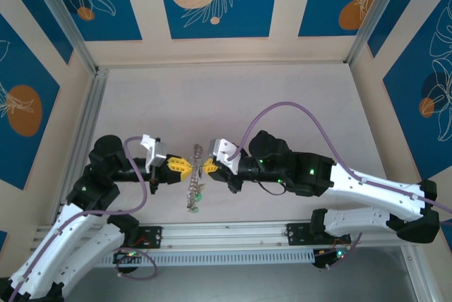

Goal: Put the keys on the keyring

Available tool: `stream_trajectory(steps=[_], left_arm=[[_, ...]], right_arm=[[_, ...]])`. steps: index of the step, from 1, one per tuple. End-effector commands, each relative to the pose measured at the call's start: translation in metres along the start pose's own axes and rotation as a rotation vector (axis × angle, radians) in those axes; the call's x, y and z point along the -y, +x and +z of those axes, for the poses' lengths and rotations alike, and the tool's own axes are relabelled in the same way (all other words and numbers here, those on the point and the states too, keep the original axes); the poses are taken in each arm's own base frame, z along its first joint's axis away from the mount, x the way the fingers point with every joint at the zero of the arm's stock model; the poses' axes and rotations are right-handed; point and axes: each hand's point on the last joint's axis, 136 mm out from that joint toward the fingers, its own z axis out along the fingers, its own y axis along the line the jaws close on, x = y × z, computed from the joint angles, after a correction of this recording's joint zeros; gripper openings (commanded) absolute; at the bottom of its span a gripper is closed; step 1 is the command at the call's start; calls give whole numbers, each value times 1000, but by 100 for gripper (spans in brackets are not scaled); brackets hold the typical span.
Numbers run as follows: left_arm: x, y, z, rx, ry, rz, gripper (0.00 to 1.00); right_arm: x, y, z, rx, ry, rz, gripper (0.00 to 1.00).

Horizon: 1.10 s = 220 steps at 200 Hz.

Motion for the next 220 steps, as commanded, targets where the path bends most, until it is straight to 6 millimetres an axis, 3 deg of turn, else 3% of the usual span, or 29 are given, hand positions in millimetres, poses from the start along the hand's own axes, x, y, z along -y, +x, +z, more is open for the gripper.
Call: stream_trajectory(steps=[1,220], left_arm=[[7,-15,-2,41,11,64,0],[8,-16,-3,43,15,65,0]], right_arm=[[-2,-11,-11,44,-11,18,0],[-5,-10,1,35,-70,56,0]])
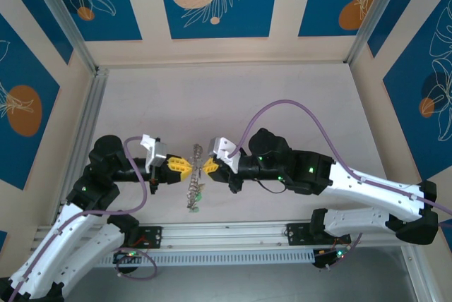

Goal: Put the keys on the keyring

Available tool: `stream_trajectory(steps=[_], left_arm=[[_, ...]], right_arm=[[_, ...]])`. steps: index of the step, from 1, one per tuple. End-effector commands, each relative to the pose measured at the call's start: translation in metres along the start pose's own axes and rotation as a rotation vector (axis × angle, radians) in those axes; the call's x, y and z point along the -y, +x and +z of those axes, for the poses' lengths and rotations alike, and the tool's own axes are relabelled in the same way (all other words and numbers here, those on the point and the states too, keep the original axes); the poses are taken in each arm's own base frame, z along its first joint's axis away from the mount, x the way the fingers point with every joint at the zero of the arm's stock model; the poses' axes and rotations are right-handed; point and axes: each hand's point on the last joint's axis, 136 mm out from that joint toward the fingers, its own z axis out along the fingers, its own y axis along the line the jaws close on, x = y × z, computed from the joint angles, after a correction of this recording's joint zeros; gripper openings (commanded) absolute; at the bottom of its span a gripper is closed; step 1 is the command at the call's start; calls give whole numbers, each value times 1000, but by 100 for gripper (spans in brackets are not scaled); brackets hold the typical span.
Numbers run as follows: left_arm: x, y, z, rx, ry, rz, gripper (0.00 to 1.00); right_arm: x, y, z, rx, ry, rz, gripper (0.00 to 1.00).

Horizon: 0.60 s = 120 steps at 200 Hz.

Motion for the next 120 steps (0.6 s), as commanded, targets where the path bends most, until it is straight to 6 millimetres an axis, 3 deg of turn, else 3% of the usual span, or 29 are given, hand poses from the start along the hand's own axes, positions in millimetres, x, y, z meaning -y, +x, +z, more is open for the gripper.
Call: stream_trajectory(steps=[1,120], left_arm=[[7,-15,-2,42,16,64,0],[7,-15,-3,42,13,62,0]], right_arm=[[-3,-11,0,38,-24,10,0],[-6,-17,2,51,-46,3,0]])
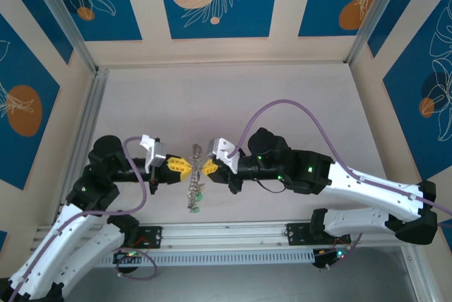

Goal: Put the keys on the keyring

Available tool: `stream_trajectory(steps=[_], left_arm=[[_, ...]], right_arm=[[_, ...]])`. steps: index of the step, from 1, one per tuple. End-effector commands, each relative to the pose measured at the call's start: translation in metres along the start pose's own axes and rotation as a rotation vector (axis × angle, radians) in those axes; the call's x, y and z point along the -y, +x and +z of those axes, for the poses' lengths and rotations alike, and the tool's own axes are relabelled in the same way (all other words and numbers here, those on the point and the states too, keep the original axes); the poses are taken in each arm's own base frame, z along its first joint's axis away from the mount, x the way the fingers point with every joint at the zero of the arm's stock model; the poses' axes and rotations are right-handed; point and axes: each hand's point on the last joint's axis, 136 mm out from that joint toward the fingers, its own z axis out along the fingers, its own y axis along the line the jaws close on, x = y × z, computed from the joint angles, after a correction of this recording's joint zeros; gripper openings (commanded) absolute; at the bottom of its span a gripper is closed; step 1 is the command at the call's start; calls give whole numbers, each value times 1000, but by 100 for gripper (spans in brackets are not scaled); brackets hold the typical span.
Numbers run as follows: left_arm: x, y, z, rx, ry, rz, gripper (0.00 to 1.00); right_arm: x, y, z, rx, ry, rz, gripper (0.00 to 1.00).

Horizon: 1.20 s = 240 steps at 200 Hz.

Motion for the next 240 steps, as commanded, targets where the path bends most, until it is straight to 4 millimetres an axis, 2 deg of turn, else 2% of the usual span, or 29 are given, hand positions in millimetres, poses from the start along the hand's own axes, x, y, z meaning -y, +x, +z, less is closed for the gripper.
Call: stream_trajectory(steps=[1,54,240], left_arm=[[6,-14,-2,39,14,59,0],[7,-14,-3,40,12,61,0],[4,-13,-2,32,0,59,0]], right_arm=[[-2,-18,0,53,-19,0,0],[-3,-22,3,54,-32,-14,0],[-6,-41,-6,115,-47,-39,0]])
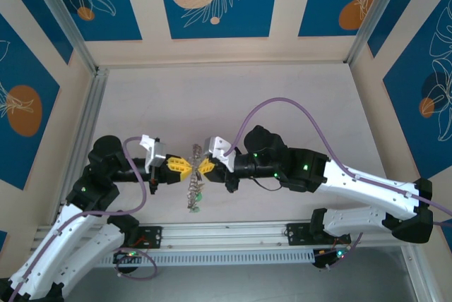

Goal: Put the keys on the keyring

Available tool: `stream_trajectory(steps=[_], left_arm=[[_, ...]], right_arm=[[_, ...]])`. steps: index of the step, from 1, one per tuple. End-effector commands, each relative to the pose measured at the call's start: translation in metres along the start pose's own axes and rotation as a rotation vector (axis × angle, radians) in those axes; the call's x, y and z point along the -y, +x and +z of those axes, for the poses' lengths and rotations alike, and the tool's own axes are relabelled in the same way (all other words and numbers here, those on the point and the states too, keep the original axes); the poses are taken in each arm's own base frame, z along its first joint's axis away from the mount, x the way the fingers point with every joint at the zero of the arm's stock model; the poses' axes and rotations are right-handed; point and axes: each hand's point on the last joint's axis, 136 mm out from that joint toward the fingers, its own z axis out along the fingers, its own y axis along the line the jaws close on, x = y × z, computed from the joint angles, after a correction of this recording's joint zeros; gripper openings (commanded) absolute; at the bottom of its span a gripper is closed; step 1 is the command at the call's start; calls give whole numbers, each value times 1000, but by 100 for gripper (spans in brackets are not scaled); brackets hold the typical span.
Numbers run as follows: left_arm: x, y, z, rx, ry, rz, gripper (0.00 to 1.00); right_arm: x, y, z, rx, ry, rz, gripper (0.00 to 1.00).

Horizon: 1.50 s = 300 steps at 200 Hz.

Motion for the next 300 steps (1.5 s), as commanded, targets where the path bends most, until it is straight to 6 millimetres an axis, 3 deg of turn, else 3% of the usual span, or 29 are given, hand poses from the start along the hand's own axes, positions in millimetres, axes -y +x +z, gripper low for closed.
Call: stream_trajectory(steps=[1,120,216,258,300], left_arm=[[5,-13,-2,31,3,58,0],[3,-12,-2,27,-5,59,0],[3,-12,-2,29,-3,56,0],[3,-12,-1,28,1,55,0],[3,-12,-2,29,-2,55,0]], right_arm=[[-5,-35,-13,106,-22,-41,0],[-9,-44,-21,152,-41,-61,0],[-6,-31,-24,107,-14,-23,0],[1,-20,-24,13,25,-30,29],[3,-15,-20,-32,29,-32,33]])
